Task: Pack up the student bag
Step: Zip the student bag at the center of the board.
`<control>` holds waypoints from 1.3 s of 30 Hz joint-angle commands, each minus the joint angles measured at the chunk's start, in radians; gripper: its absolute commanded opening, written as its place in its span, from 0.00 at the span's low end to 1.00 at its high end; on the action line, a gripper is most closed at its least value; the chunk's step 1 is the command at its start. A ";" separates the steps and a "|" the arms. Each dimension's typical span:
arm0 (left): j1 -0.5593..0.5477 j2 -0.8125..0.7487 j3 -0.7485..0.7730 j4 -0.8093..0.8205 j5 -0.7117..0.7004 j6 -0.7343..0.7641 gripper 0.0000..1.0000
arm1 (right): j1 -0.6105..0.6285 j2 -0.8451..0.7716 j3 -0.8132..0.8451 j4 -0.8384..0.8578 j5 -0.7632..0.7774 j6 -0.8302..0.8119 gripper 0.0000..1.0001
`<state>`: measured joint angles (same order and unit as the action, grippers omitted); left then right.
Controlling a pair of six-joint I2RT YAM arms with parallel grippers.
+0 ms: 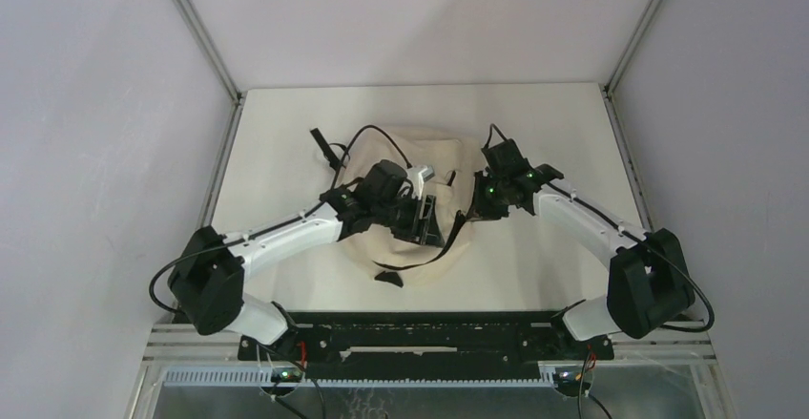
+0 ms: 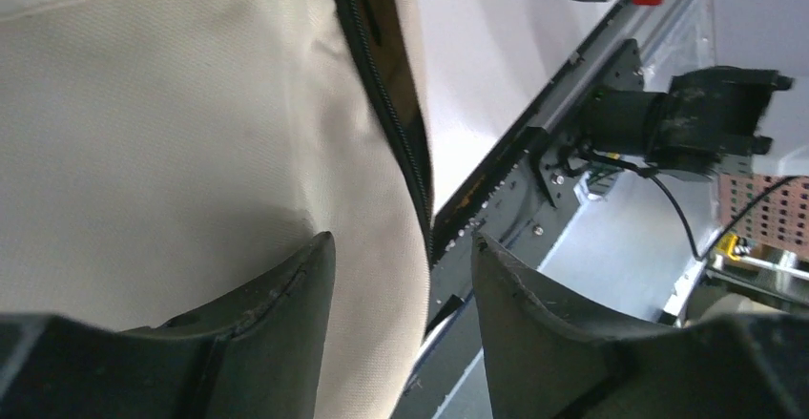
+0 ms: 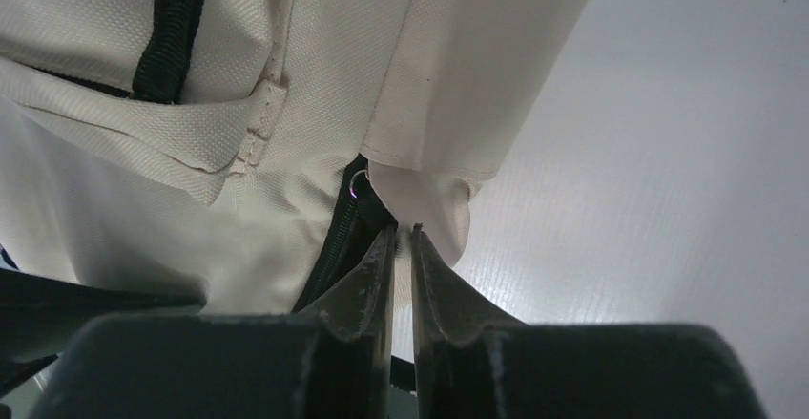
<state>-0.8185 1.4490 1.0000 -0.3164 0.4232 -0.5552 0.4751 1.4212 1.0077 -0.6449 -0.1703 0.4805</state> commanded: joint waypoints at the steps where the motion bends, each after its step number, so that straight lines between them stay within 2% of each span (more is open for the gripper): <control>1: 0.006 0.011 -0.032 0.048 -0.085 0.051 0.59 | -0.010 0.005 -0.011 0.045 0.011 -0.005 0.13; 5: 0.021 0.055 -0.033 0.038 -0.133 0.067 0.58 | -0.010 -0.004 -0.029 0.059 -0.018 -0.007 0.00; 11: 0.002 0.113 0.000 0.262 0.043 -0.115 0.49 | -0.010 -0.016 -0.048 0.076 -0.053 -0.003 0.00; 14: -0.004 0.116 0.009 0.389 0.085 -0.172 0.33 | -0.018 -0.040 -0.068 0.088 -0.064 0.003 0.00; 17: -0.008 0.171 0.027 0.468 0.147 -0.242 0.30 | -0.028 -0.053 -0.084 0.101 -0.079 0.004 0.00; 21: -0.008 0.230 0.041 0.465 0.110 -0.262 0.38 | -0.037 -0.070 -0.099 0.095 -0.071 0.004 0.00; 29: 0.021 0.321 0.023 0.507 0.012 -0.310 0.37 | -0.049 -0.096 -0.116 0.094 -0.083 -0.001 0.00; 35: 0.031 0.371 0.042 0.536 -0.037 -0.338 0.25 | -0.050 -0.100 -0.116 0.093 -0.092 -0.004 0.00; 39: 0.049 0.377 0.029 0.552 -0.096 -0.374 0.21 | -0.050 -0.106 -0.119 0.094 -0.097 -0.001 0.00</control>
<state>-0.8097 1.8004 0.9916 0.1936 0.4412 -0.8734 0.4309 1.3556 0.8948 -0.5503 -0.2459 0.4793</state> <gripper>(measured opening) 0.217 0.006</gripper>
